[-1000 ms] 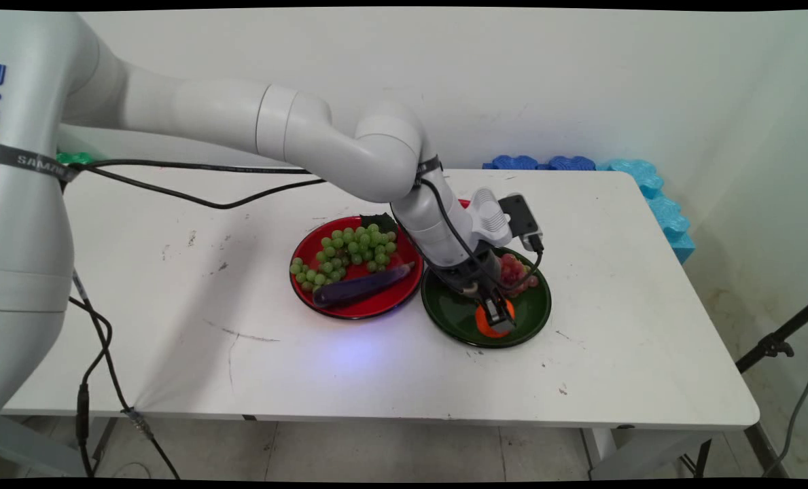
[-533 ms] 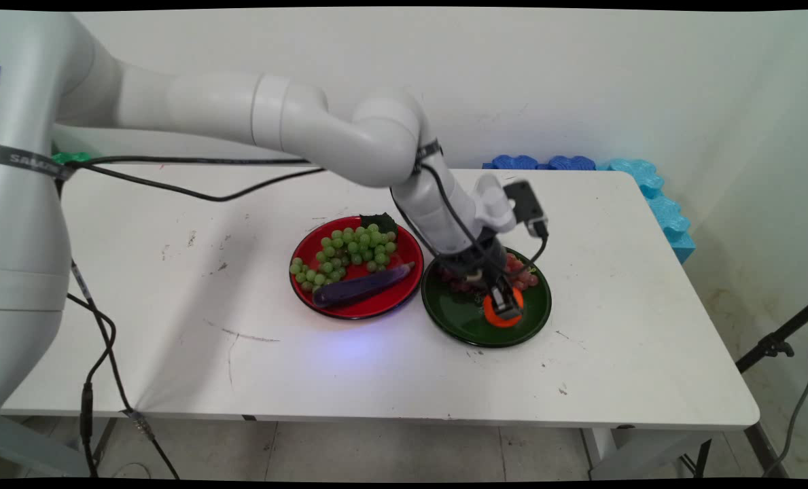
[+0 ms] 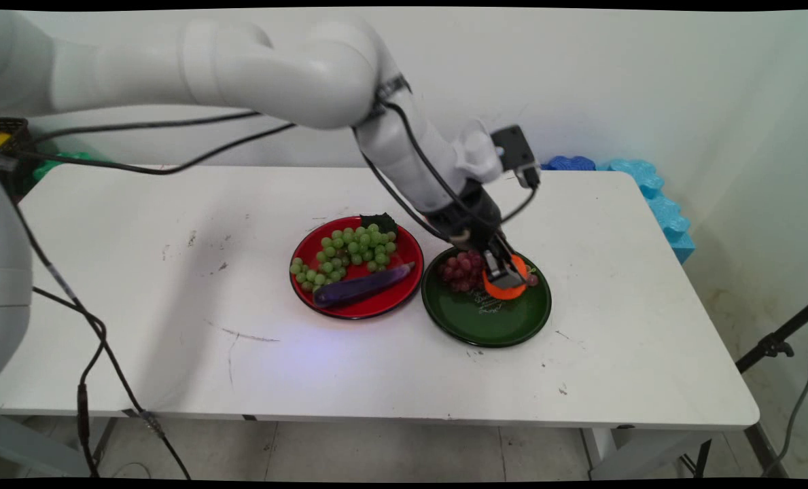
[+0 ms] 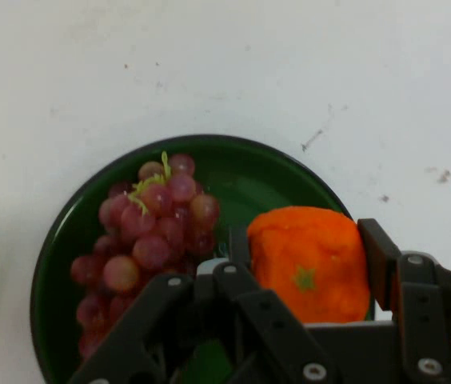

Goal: Place the picked object on the table

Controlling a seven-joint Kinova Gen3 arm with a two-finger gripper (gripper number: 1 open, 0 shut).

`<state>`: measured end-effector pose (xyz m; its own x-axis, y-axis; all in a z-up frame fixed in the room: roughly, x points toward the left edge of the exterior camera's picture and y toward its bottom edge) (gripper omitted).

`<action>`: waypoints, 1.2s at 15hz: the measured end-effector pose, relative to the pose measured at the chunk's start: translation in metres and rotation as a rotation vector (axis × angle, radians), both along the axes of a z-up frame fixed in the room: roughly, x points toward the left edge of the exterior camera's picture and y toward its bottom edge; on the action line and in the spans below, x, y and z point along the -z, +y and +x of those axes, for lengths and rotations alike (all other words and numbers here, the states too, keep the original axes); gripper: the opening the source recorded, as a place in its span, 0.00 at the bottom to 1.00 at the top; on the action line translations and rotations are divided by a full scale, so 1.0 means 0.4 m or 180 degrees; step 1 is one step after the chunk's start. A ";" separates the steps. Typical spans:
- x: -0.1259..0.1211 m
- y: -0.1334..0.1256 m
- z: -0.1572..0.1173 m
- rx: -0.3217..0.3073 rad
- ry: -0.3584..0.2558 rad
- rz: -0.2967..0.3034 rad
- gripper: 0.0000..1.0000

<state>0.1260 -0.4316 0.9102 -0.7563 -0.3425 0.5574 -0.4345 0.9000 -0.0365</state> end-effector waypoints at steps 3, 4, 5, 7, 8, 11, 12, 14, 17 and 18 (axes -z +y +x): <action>-0.041 0.039 0.067 0.0024 0.0001 0.0032 0.00; -0.049 0.054 0.091 0.0031 -0.0003 0.0046 0.00; -0.053 0.063 0.106 0.0037 -0.0006 0.0054 0.00; -0.057 0.084 0.142 0.0052 -0.0022 0.0071 0.00; -0.056 0.095 0.163 0.0062 -0.0033 0.0081 0.00; -0.041 0.119 0.209 0.0089 -0.0053 0.0099 0.00; -0.033 0.126 0.223 0.0100 -0.0060 0.0099 0.00; -0.008 0.138 0.248 0.0122 -0.0053 0.0093 0.00; 0.042 0.153 0.274 0.0176 -0.0032 0.0103 0.00; 0.051 0.155 0.278 0.0187 -0.0032 0.0105 0.00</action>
<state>0.2372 -0.3697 0.8897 -0.7810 -0.3155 0.5390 -0.3808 0.9246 -0.0105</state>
